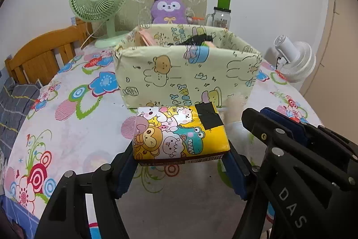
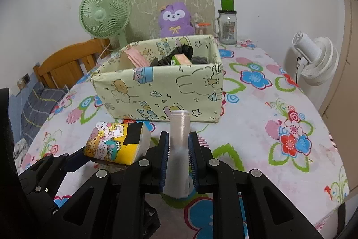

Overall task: Organize soft objects
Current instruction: 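Lift the snack box and white roll toward the fabric box with both tools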

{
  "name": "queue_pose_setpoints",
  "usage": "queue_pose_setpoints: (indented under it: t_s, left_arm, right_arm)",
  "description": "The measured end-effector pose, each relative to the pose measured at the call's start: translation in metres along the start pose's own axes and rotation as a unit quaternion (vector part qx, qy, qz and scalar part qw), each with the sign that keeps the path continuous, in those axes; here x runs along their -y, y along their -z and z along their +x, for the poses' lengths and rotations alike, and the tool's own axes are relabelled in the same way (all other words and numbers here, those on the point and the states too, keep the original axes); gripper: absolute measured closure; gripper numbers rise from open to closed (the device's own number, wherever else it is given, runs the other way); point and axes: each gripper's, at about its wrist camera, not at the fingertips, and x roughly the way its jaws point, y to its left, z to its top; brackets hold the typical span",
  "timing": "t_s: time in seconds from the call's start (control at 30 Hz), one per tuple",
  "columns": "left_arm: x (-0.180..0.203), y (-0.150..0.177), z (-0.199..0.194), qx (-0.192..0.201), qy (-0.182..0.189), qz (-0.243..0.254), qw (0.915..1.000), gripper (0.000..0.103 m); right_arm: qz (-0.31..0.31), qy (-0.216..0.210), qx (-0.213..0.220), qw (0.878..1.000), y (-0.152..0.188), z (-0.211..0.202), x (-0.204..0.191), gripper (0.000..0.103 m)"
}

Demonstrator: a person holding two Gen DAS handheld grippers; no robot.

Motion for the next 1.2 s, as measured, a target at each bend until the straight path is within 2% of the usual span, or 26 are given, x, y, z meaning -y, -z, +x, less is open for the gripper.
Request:
queue_pose_setpoints:
  t_s: [0.33, 0.6, 0.63, 0.7, 0.73, 0.77, 1.2]
  left_arm:
    - [0.0, -0.007, -0.026, 0.028, 0.002, 0.0, 0.9996, 0.03]
    - [-0.006, 0.004, -0.009, 0.006, -0.004, -0.003, 1.0, 0.03]
    - [-0.007, 0.005, -0.005, 0.001, -0.005, -0.002, 1.0, 0.03]
    - [-0.008, 0.007, 0.0, -0.004, -0.006, -0.001, 1.0, 0.03]
    - [-0.009, 0.008, 0.003, -0.007, -0.006, -0.001, 1.0, 0.03]
    - [-0.01, 0.009, 0.005, -0.008, -0.006, 0.0, 0.9999, 0.03]
    - [-0.011, 0.012, 0.028, -0.032, -0.013, 0.008, 0.9994, 0.03]
  right_arm:
    - [-0.008, 0.003, 0.027, 1.0, -0.009, -0.028, -0.008, 0.082]
    - [-0.01, -0.006, -0.009, 1.0, 0.001, -0.006, -0.01, 0.081]
    - [-0.012, -0.007, -0.016, 1.0, 0.002, -0.002, -0.01, 0.078]
    - [-0.01, -0.007, -0.028, 1.0, 0.005, 0.006, -0.01, 0.062]
    - [-0.005, -0.009, -0.031, 0.999, 0.007, 0.009, -0.009, 0.047]
    - [0.001, -0.01, -0.032, 0.999, 0.008, 0.012, -0.008, 0.042]
    - [0.015, 0.006, -0.063, 0.998, 0.014, 0.042, 0.003, 0.043]
